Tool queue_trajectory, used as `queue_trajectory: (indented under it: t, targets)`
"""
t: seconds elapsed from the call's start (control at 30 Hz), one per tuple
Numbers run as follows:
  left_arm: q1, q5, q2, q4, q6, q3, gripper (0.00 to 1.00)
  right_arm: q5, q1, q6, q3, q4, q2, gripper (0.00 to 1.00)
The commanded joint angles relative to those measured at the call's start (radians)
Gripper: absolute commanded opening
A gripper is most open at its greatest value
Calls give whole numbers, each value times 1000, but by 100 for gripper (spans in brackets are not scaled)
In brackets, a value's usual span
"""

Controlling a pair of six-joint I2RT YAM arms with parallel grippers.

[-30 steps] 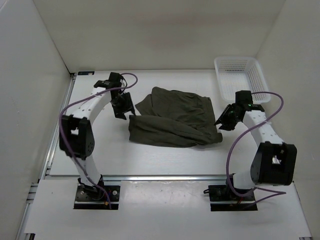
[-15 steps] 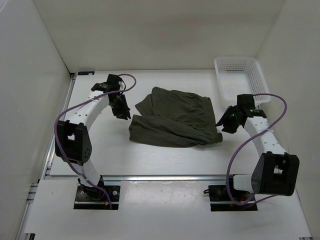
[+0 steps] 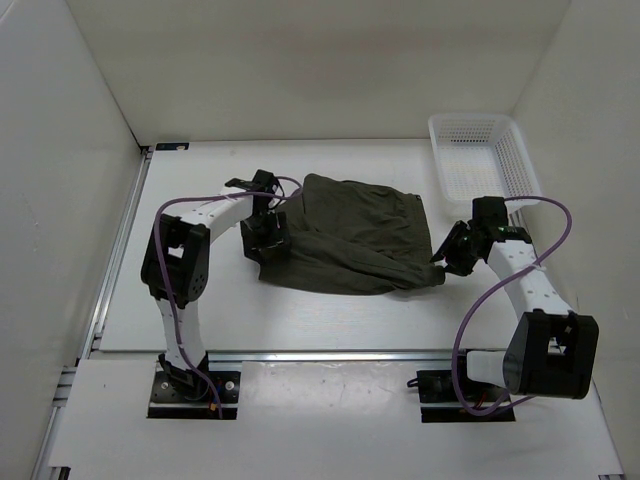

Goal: Fold and stack the shorts
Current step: Flatten the shorts out

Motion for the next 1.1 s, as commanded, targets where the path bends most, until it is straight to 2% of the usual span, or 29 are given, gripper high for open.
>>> queue_trajectory:
  t: [0.0,0.1,0.13,0.23,0.27,0.53,0.57,0.6,0.63,0.67,0.7,0.97,1.07]
  targets:
    - [4,-78,-15,12,-11,41,83,5,-3,-19,1,0,-33,47]
    - [-5,-87,3,22,1,61,83,15,-3,-19,1,0,-33,47]
    - [-5,-87,4,22,1,61,80,15,-3,-19,1,0,-33,47]
    - [-14,-87,13,22,10,81,62,15,-3,-19,1,-9,-33,47]
    - [-14,-76,22,22,10,81,52,15,-3,-19,1,-9,-33,47]
    - [-14,-67,22,22,20,81,17,24,-3,-19,1,-9,-43,47]
    - [-14,-67,22,22,20,81,17,24,-3,-19,1,-9,-43,47]
    - [-14,-85,11,22,30,81,22,24,-3,-19,1,-9,-43,47]
    - [-14,-114,-1,22,30,71,32,24,-3,-19,1,-18,-43,47]
    - [-25,-148,-15,13,30,71,48,24,-3,-19,1,-19,-43,47]
    - [-25,-203,-15,12,30,60,55,33,-3,-19,-8,-19,-43,47]
    - [-34,-170,54,12,39,34,62,33,-3,-19,-8,-19,-43,47]
    - [-45,-151,54,22,40,43,55,33,-3,-19,-8,-19,-53,47]
